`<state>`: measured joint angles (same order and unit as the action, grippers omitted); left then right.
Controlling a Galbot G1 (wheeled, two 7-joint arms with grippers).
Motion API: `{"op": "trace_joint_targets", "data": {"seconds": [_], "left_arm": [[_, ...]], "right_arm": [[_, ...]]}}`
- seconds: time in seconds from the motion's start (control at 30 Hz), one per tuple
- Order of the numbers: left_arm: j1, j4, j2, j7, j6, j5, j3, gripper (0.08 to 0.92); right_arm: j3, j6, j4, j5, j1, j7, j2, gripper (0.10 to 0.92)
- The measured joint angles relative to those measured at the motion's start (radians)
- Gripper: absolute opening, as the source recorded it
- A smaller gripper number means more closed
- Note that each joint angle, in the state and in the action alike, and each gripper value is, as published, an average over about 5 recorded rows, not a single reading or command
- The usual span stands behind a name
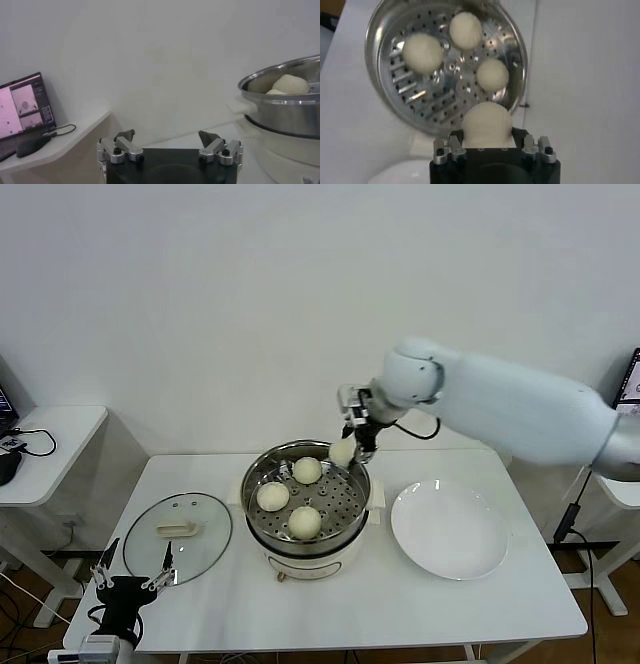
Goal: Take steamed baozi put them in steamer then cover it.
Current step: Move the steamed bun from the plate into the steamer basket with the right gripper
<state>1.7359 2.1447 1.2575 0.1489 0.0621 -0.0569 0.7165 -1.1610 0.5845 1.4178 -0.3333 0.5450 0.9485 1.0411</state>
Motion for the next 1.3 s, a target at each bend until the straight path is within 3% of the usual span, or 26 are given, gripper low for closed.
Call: {"op": "trace_joint_targets", "data": {"seconds": [1.1,1.3], "left_arm": [[-0.008,-0.007,0.005,0.0,0.001,-0.001,-0.001,0.823],[-0.008,-0.008,0.007,0.0,0.001,-0.001,-0.004,0.823]], "right_arm": [[-0.024,0.131,-0.032,0.01,-0.146,-0.097,0.072,0.628],[-0.014,0.135,-0.023,0.013,-0.149,-0.095,0.063,0.718]]}}
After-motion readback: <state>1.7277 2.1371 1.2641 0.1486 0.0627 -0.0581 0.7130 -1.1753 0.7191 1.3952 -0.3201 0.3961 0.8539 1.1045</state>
